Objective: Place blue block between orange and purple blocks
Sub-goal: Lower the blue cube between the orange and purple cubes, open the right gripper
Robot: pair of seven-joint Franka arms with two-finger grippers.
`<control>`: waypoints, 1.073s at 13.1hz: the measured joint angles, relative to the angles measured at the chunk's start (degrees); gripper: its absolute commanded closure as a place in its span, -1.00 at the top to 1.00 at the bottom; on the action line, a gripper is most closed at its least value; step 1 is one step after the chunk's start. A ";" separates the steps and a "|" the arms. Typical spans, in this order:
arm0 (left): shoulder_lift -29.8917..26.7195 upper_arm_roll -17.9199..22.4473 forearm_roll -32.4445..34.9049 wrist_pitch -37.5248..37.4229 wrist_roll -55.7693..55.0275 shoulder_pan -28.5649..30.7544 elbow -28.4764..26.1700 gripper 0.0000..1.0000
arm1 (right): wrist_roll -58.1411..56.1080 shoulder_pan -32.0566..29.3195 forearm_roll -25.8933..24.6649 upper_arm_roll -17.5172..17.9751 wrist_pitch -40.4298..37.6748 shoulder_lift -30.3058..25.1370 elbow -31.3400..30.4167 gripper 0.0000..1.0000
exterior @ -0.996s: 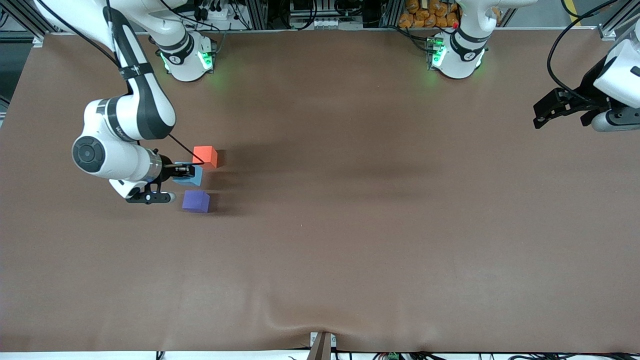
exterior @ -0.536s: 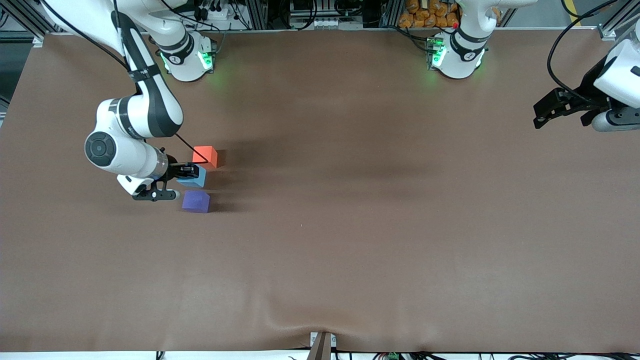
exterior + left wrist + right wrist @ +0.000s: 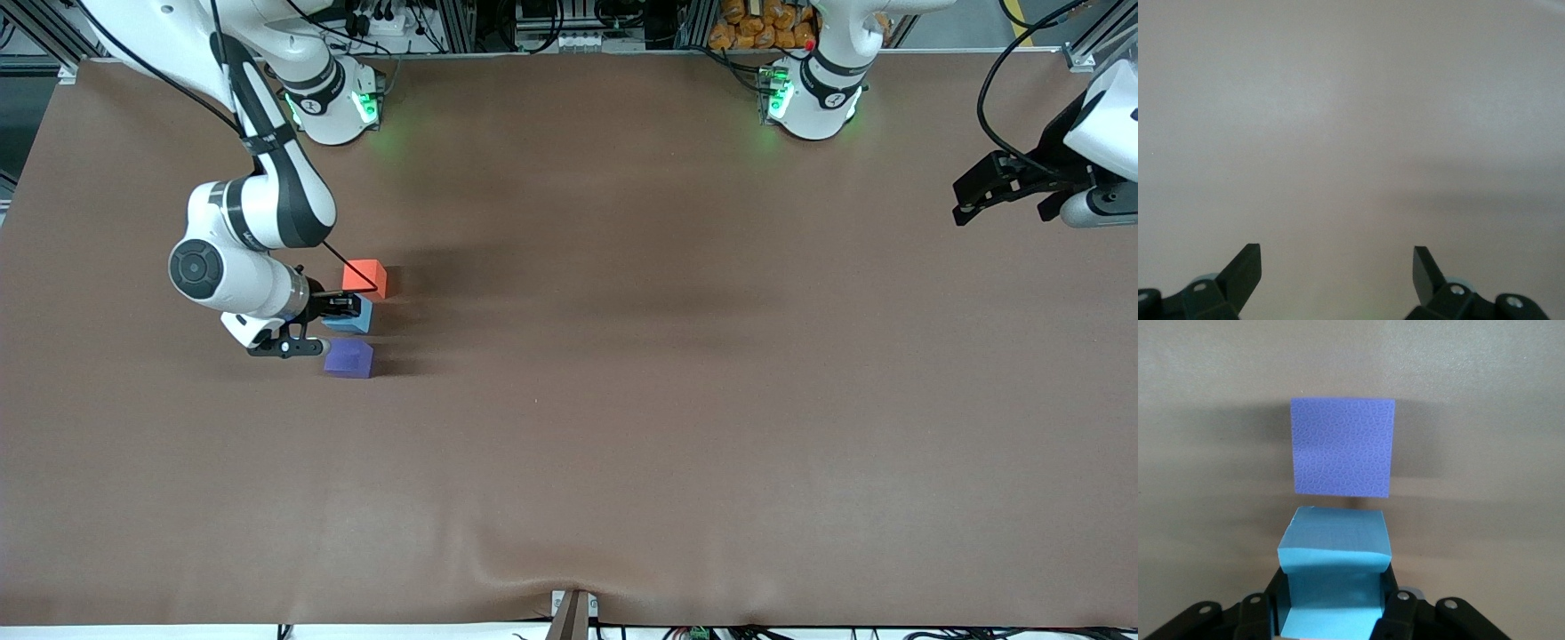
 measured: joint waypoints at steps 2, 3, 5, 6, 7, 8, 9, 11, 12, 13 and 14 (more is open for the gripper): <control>0.00 -0.01 0.00 0.00 0.05 0.00 0.00 1.00 | 0.00 0.00 0.00 0.00 2.94 1.28 -0.73 -0.59; 0.00 -0.01 0.00 0.00 0.23 0.00 0.00 1.00 | 0.00 0.01 0.00 0.01 3.93 1.94 -1.01 -0.59; 0.00 -0.01 0.00 0.00 0.60 0.00 0.00 1.00 | 0.00 0.03 0.00 0.05 4.55 2.72 -1.15 -0.58; 0.00 -0.01 0.00 0.00 0.66 0.00 0.00 1.00 | 0.00 0.05 0.00 0.07 4.56 2.78 -1.17 -0.56; 0.00 0.01 0.00 -0.02 0.67 0.00 0.00 1.00 | 0.00 0.05 0.00 0.07 4.56 2.78 -1.18 -0.56; 0.00 0.04 0.00 -0.02 0.67 0.01 0.00 1.00 | 0.00 0.06 0.00 0.07 4.56 2.77 -1.19 -0.52; 0.00 0.10 0.00 -0.02 0.67 0.02 0.00 1.00 | 0.00 0.07 0.00 0.08 4.56 2.78 -1.20 -0.30; 0.00 0.28 0.00 -0.02 0.67 0.09 0.00 1.00 | 0.00 0.15 0.00 0.09 4.56 2.86 -1.34 -0.26; 0.00 0.38 0.00 -0.02 0.67 0.11 0.00 1.00 | 0.00 0.17 0.00 0.09 4.56 2.99 -1.42 -0.28; 0.00 0.42 0.00 -0.02 0.67 0.14 0.01 1.00 | 0.00 0.19 0.00 0.09 4.67 3.20 -1.47 -0.28; 0.00 0.43 0.00 -0.02 0.67 0.17 0.01 1.00 | 0.00 0.23 0.00 0.10 5.15 3.47 -1.50 -0.27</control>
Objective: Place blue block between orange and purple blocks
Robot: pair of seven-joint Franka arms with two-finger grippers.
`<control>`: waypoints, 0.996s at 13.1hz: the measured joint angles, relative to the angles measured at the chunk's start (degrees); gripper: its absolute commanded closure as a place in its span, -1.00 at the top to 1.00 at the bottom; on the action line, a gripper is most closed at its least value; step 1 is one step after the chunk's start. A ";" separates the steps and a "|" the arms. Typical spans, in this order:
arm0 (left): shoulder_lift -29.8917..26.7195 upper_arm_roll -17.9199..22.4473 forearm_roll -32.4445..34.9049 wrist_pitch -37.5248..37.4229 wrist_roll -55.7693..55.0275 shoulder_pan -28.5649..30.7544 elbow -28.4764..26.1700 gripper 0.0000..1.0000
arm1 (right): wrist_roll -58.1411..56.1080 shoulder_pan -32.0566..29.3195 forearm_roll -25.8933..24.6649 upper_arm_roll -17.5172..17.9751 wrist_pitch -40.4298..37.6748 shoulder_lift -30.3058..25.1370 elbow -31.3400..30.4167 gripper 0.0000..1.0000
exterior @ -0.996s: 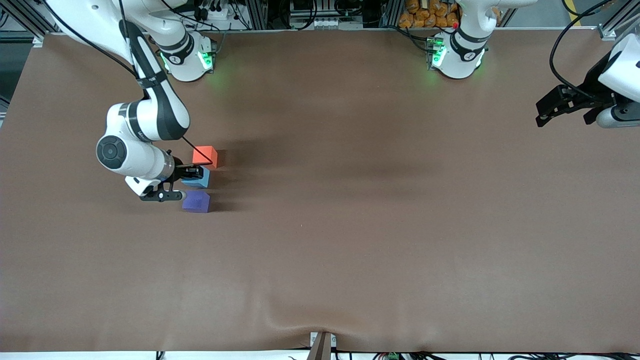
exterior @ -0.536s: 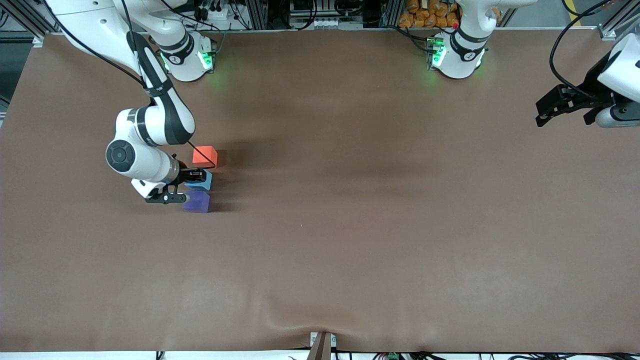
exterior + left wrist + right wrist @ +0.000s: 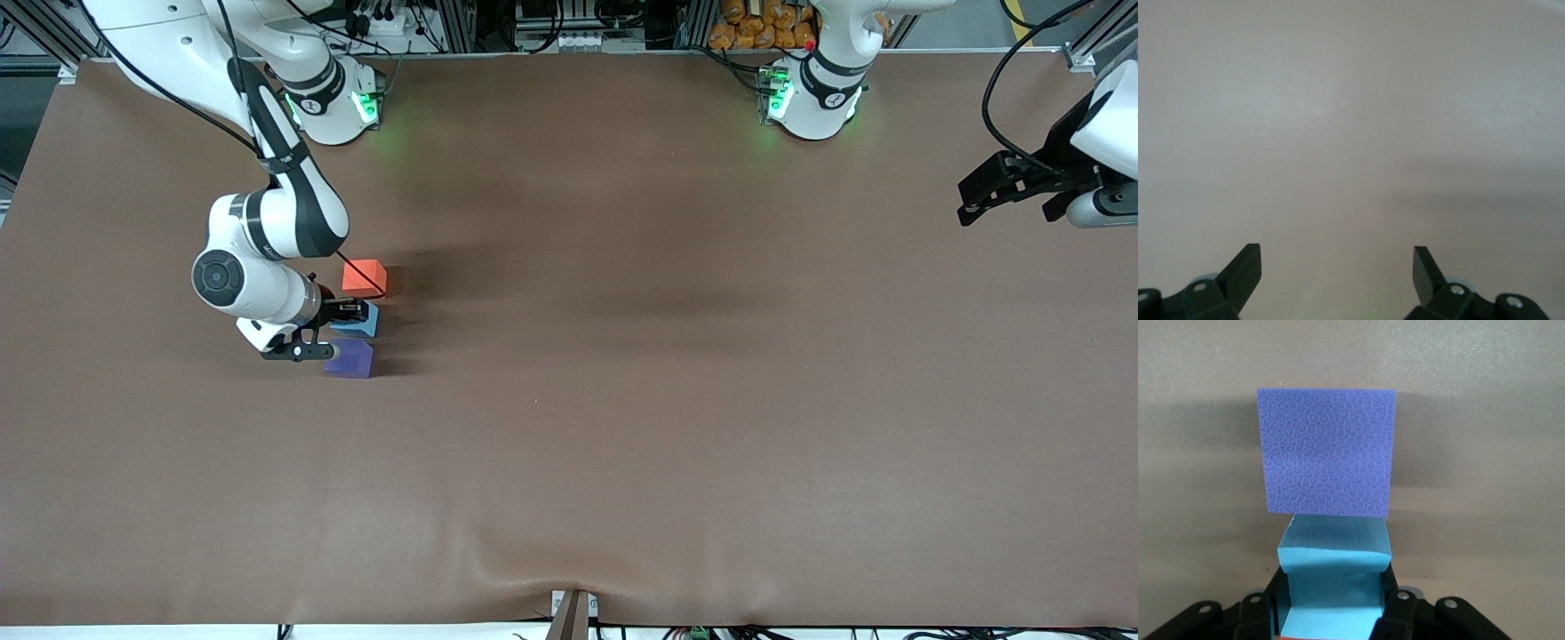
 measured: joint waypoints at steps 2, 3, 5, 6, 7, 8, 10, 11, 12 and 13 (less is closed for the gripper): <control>0.00 0.04 0.00 0.00 0.00 0.10 0.00 1.00 | 0.01 0.14 -0.08 0.01 0.46 0.14 -0.13 0.93; 0.00 0.04 0.00 0.00 0.00 0.15 0.01 1.00 | 0.03 0.14 -0.08 0.01 0.46 0.14 -0.14 1.00; 0.00 0.04 0.00 0.00 0.00 0.17 0.01 1.00 | 0.04 0.17 -0.08 0.02 0.51 0.34 -0.16 1.00; 0.00 0.05 0.00 0.00 0.00 0.17 0.01 1.00 | 0.04 0.24 -0.08 0.03 0.20 0.44 -0.03 1.00; 0.00 0.05 0.00 0.00 0.00 0.17 0.01 1.00 | 0.05 0.28 -0.08 0.04 -1.51 0.38 0.79 1.00; 0.00 0.05 0.00 0.00 0.00 0.18 0.01 1.00 | 0.32 0.28 -0.08 0.04 -4.99 0.31 2.77 1.00; 0.00 0.05 0.00 0.00 0.00 0.18 0.03 1.00 | 3.19 0.31 -0.07 0.04 -12.40 0.13 9.05 1.00; 0.00 0.05 0.00 0.00 0.00 0.19 0.04 1.00 | 4.91 0.31 -0.07 0.05 -15.89 -0.02 12.69 1.00; 0.00 0.05 0.00 0.00 0.00 0.19 0.05 1.00 | 5.93 0.31 -0.07 0.04 -19.04 -0.14 16.78 1.00; 0.00 0.05 0.00 0.00 0.00 0.19 0.05 1.00 | 6.41 0.25 -0.06 -0.04 -21.81 -0.24 21.45 1.00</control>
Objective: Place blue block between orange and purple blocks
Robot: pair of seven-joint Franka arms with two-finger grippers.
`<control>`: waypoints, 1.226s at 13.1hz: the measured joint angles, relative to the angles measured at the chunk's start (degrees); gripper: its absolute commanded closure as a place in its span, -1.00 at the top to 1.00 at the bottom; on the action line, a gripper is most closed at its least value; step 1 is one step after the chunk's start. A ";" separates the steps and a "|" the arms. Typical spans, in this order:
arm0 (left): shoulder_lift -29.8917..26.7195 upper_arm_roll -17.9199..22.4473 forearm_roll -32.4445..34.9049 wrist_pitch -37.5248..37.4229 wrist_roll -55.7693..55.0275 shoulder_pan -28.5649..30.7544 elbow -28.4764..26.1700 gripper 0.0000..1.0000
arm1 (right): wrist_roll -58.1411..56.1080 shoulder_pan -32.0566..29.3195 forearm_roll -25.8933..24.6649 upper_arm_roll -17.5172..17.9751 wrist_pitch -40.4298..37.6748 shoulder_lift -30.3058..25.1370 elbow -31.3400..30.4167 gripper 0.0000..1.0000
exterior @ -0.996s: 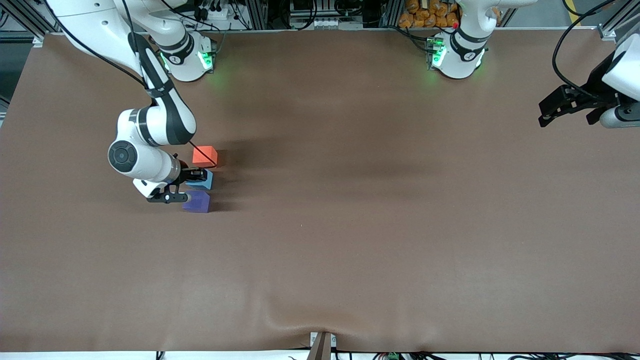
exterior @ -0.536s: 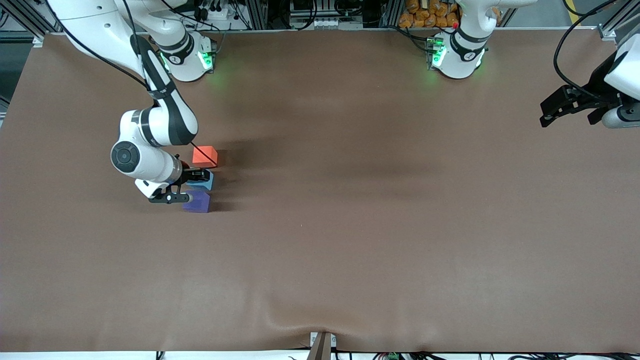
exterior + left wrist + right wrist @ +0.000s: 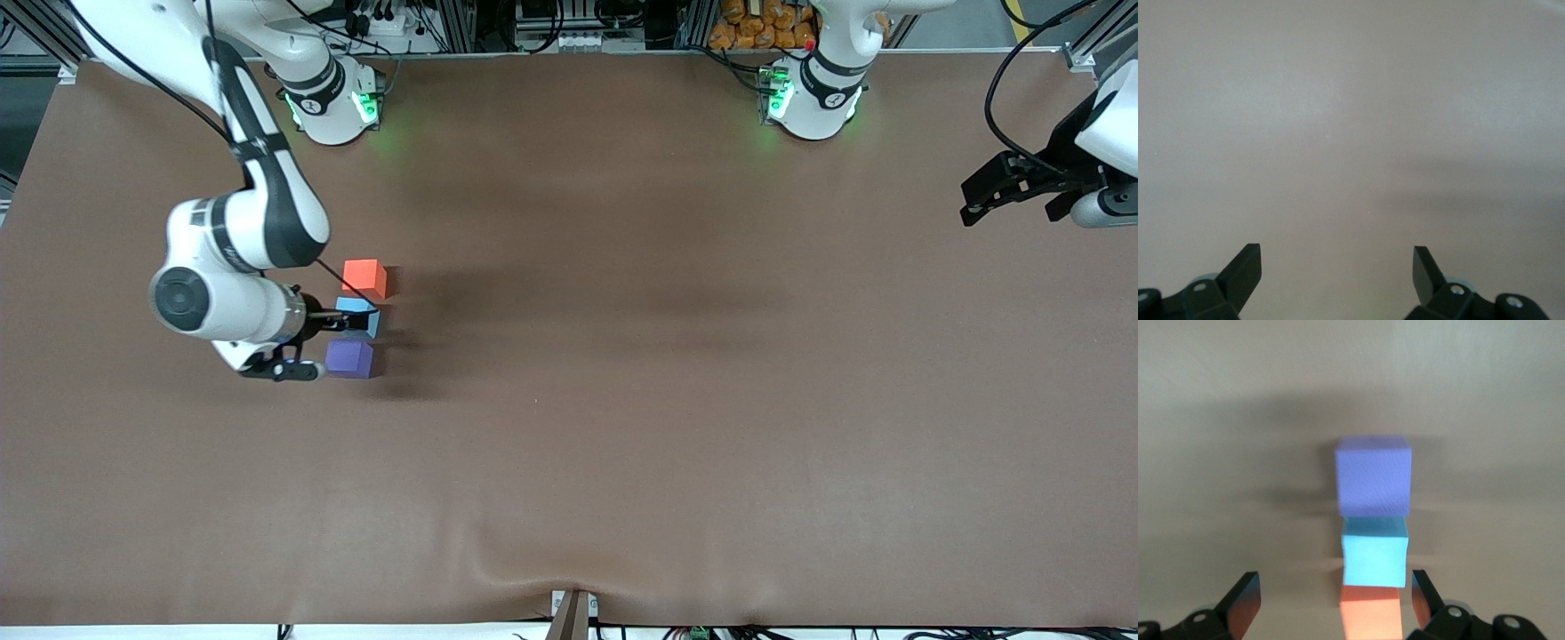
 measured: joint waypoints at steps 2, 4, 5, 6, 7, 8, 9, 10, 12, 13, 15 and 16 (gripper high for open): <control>0.00 0.00 0.00 0.00 0.00 0.01 0.00 1.00 | 0.37 -0.75 -0.02 -0.38 -3.93 0.02 9.95 1.00; 0.00 0.00 0.00 -0.08 0.00 0.02 -0.02 1.00 | -0.11 -3.31 -0.19 -0.72 -5.67 0.27 16.73 1.00; 0.00 0.00 0.00 -0.10 0.00 0.02 -0.04 1.00 | -1.82 -5.18 -0.46 -0.79 -6.49 0.46 19.54 1.00; 0.00 0.00 0.00 -0.12 0.00 0.02 -0.06 1.00 | -4.57 -7.38 -0.73 -0.84 -7.76 0.67 22.46 1.00; 0.00 -0.01 0.00 -0.22 0.00 0.02 -0.07 1.00 | -7.34 -9.65 -0.81 -0.89 -9.25 0.76 25.17 1.00; 0.00 -0.02 0.00 -0.42 0.00 0.02 -0.08 1.00 | -9.42 -11.81 -0.81 -0.91 -11.32 0.76 27.59 1.00; 0.00 -0.03 0.00 -0.58 0.00 0.02 -0.09 1.00 | -10.58 -13.16 -0.80 -0.91 -14.50 0.71 29.59 1.00; 0.00 -0.04 0.00 -0.64 0.00 0.02 -0.09 1.00 | -10.97 -13.55 -0.80 -0.91 -17.99 0.46 31.35 1.00; 0.00 -0.05 0.00 -0.70 0.00 0.02 -0.10 1.00 | -11.40 -13.44 -0.85 -0.64 -22.10 -1.92 33.53 1.00; 0.00 -0.06 0.00 -0.87 0.00 0.01 -0.09 1.00 | -12.90 -13.46 -1.11 -0.72 -25.22 -4.12 33.91 1.00; -0.13 -0.11 0.00 -1.32 0.00 0.01 -0.09 1.00 | -14.81 -13.56 -2.97 -1.05 -30.15 -9.23 33.13 1.00; -0.30 -0.14 0.00 -1.50 0.00 0.01 -0.15 1.00 | -15.05 -13.71 -3.52 -1.44 -30.33 -11.98 31.21 1.00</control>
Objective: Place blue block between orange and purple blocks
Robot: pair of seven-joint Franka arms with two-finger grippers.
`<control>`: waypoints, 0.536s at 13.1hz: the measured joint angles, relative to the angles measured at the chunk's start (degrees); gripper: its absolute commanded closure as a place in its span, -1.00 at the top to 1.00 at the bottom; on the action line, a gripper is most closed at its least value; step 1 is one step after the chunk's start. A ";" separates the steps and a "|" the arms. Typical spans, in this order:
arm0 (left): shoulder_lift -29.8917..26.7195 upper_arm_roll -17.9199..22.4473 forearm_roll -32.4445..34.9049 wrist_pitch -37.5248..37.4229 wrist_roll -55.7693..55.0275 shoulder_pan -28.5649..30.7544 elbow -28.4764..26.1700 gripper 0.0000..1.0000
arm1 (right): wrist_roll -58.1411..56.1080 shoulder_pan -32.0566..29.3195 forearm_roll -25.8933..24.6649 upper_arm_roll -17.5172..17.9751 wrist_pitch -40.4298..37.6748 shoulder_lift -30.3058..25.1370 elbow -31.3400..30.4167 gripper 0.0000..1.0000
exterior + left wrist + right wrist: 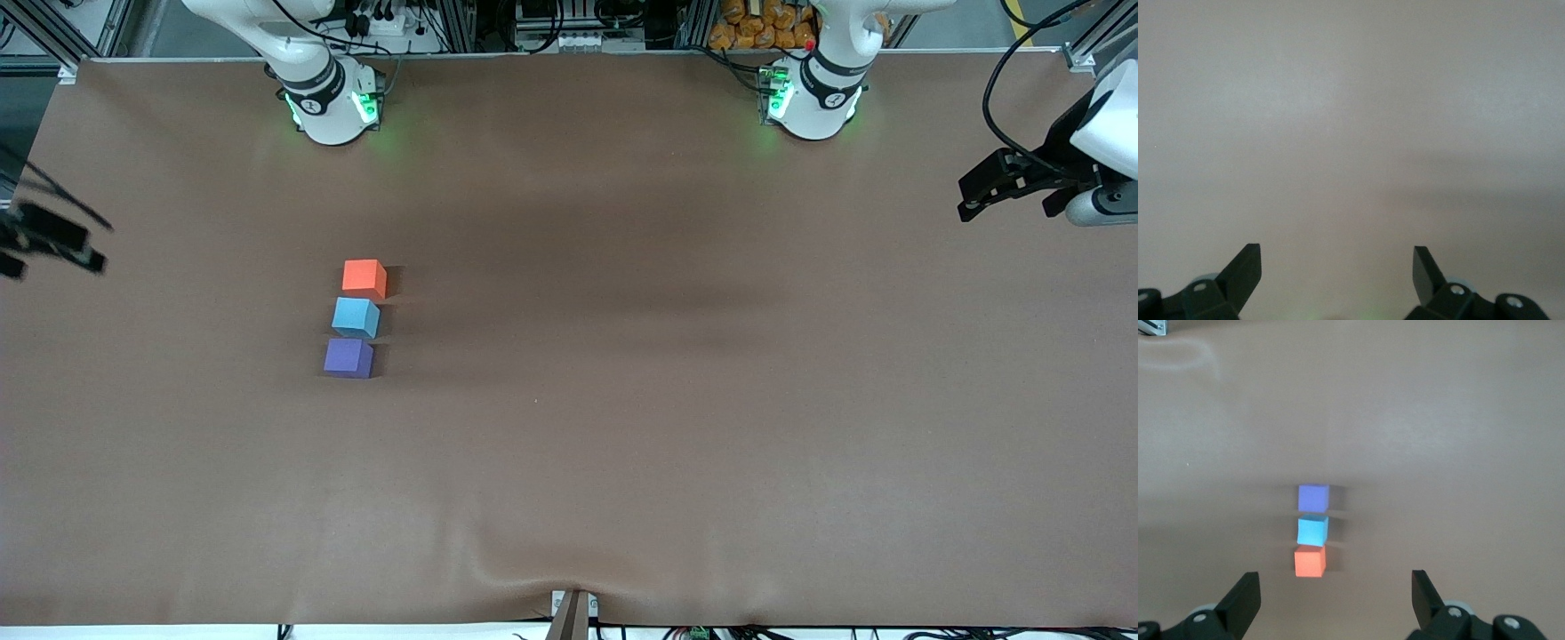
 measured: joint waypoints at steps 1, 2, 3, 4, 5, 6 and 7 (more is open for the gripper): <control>-0.27 -0.03 0.00 -0.24 0.00 0.00 -0.21 1.00 | -0.29 -0.24 -0.28 -0.52 0.10 -2.90 -2.91 1.00; -0.68 -0.06 0.00 -0.42 0.00 0.00 -0.66 1.00 | -0.55 -0.49 -0.73 -0.86 0.29 -5.72 -6.21 1.00; -1.20 -0.10 0.00 -0.46 0.00 0.00 -1.34 1.00 | -0.91 -0.62 -1.74 -0.95 0.53 -8.10 -9.24 1.00; -1.80 -0.15 0.00 -0.46 0.00 0.00 -2.19 1.00 | -1.18 -0.62 -2.94 -0.83 0.84 -9.74 -11.51 1.00; -2.36 -0.18 0.00 -0.45 0.00 0.00 -2.95 1.00 | -1.30 -0.62 -3.69 -0.64 1.26 -10.56 -12.84 1.00; -2.88 -0.19 0.00 -0.45 0.00 0.00 -3.55 1.00 | -1.42 -0.61 -4.03 -0.44 1.96 -10.77 -13.42 1.00; -3.18 -0.19 0.00 -0.45 0.00 0.00 -3.78 1.00 | -1.58 -0.60 -4.42 -0.19 2.94 -10.74 -13.60 1.00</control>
